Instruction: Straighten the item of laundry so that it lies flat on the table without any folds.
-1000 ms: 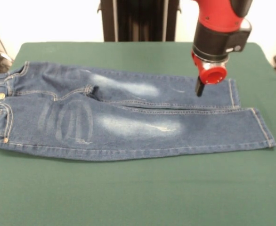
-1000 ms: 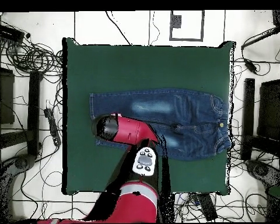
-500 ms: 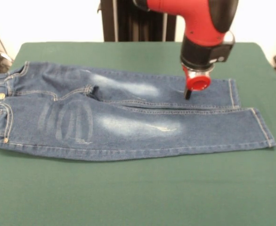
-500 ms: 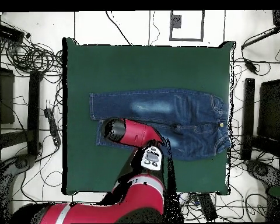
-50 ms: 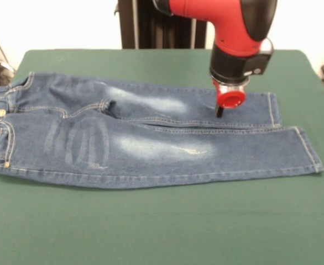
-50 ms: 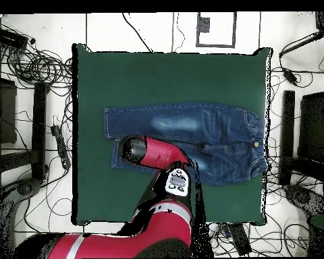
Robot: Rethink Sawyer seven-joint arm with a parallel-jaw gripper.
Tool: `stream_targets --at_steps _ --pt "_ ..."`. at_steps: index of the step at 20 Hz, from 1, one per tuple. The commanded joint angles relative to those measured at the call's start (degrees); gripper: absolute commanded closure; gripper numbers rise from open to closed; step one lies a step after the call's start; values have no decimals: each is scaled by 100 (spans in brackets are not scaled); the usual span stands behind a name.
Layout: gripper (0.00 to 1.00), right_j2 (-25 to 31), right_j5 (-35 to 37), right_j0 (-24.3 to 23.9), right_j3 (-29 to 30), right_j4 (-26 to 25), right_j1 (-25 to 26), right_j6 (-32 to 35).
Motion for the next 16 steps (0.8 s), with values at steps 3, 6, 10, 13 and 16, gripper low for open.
stream_targets --at_steps 3,6,10,13,16 --pt "100 907 -953 49 -428 36 1512 126" --pt "100 933 -1098 71 -532 105 1665 216" --pt "100 952 -1085 260 -638 408 1749 620" --pt "100 1070 -1022 367 -629 709 1705 916" --pt "100 1233 -1074 373 -530 923 1633 1005"
